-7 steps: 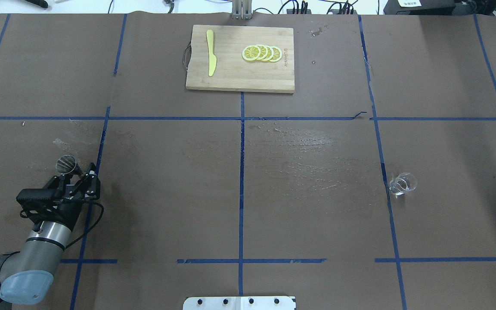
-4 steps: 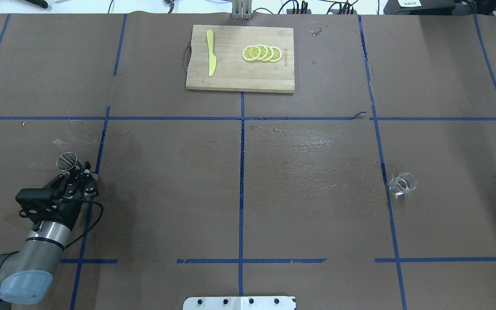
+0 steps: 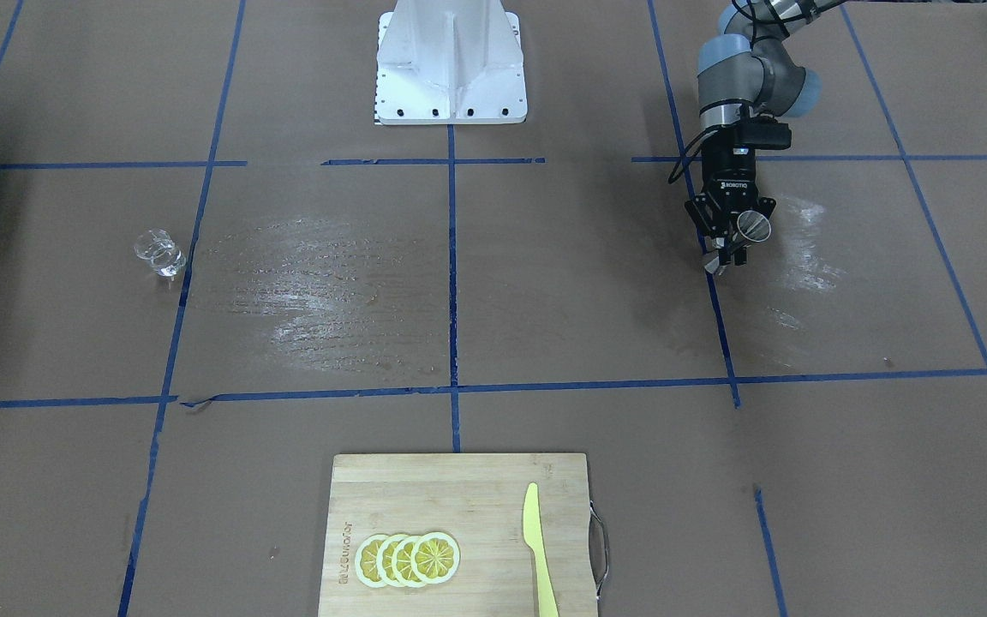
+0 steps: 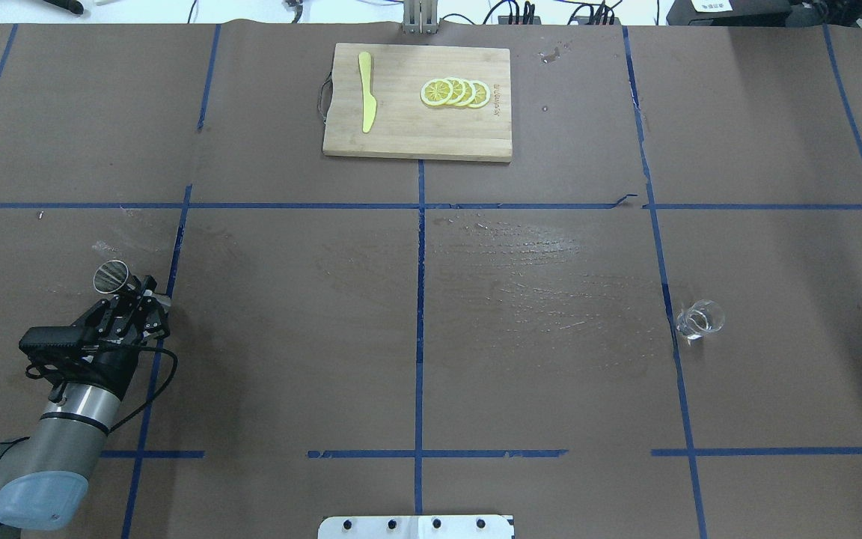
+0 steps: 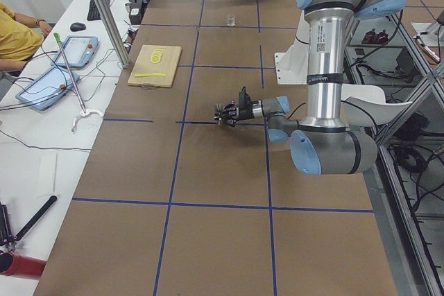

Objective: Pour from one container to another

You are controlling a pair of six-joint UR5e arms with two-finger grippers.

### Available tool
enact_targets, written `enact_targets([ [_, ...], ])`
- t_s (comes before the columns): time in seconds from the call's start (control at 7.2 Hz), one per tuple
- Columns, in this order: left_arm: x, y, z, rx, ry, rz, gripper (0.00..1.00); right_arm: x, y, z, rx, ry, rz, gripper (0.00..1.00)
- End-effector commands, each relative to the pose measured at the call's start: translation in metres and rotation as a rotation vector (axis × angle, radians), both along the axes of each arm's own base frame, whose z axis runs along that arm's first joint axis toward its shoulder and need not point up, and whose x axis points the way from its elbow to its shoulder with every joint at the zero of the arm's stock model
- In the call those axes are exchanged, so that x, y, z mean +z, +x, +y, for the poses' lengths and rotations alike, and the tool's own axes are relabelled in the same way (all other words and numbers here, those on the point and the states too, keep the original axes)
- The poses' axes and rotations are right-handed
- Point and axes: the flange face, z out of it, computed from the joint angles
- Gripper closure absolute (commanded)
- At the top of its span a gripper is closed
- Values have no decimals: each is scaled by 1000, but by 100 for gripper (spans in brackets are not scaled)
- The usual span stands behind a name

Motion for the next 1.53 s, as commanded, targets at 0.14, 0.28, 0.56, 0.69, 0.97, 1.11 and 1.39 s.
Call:
enact_targets([
  [0.14,-15,4,0,20,30,-59,100,-5,-4,1,-7,56,-18,0],
  [0.28,-45,13,0,22,40,3,100,-10,-8,1,-15,71,-48,0],
  [0.56,-86,26,0,50,92,-52,100,-18,-14,2,-26,113,-95,0],
  [0.69,-122,40,-1,59,118,-34,100,-23,-17,4,-18,95,-150,0],
  [0.97,-123,60,1,78,134,-97,100,-33,-33,16,-6,166,-211,0],
  [1.11,-167,80,0,87,172,-98,100,-42,-54,22,26,152,-254,0],
  [1.39,-212,112,5,99,189,-45,100,-62,-98,31,47,121,-333,0],
])
